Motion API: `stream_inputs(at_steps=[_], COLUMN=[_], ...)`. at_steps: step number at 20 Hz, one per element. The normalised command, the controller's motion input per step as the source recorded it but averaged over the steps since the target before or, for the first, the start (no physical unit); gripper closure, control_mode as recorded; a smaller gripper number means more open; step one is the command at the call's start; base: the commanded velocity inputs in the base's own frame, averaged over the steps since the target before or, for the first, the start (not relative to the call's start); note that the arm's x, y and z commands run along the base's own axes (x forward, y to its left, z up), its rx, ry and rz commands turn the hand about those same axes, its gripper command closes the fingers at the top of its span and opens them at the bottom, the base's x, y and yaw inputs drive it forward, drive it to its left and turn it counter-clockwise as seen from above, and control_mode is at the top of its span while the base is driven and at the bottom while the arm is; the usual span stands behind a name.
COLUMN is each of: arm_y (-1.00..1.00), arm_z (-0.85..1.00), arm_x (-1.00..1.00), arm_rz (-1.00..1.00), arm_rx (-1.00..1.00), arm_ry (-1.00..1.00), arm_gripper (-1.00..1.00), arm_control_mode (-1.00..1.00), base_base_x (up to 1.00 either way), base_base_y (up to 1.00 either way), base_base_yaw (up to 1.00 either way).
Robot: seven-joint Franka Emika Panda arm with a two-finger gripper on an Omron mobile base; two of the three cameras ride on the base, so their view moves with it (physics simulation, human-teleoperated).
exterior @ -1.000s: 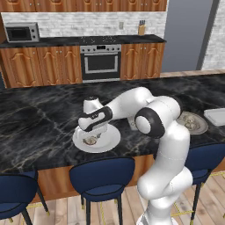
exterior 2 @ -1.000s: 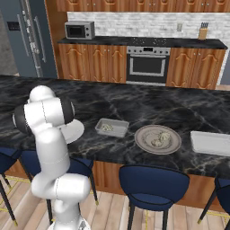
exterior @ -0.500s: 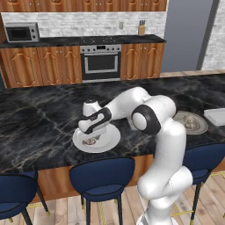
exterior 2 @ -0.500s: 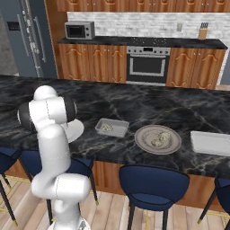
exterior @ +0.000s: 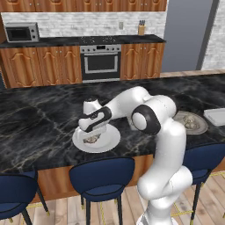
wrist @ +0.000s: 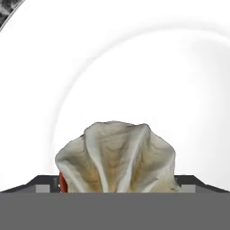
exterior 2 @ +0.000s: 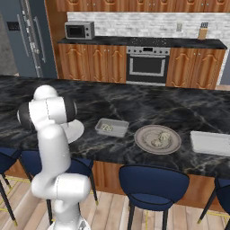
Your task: Place two dumplings into each of the tupperware containers and then place the containers in the fridge.
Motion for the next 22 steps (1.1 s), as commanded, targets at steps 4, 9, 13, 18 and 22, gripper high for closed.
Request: stream_inputs(at_steps=[4, 9, 13, 18, 22], arm_y=[-0.73, -0.89, -1.00, -1.00, -0.97], arm_z=[0.59, 0.39, 0.49, 0.26, 0.04], arm_x=[-0.01, -0.08, 0.00, 0.00, 0.00], arm_rz=[-0.04, -0.05, -0.11, -0.11, -0.12], arm_rx=[0.00, 0.00, 0.00, 0.00, 0.00], arm_ry=[0.02, 0.00, 0.05, 0.03, 0.02], arm_gripper=[1.00, 1.00, 1.00, 1.00, 1.00], arm_control_mode=[-1.00, -1.00, -1.00, -1.00, -1.00], base_base_x=[0.00, 0.00, 0.00, 0.00, 0.00], base_base_y=[0.00, 0.00, 0.00, 0.00, 0.00], base_base_yaw=[0.00, 0.00, 0.00, 0.00, 0.00])
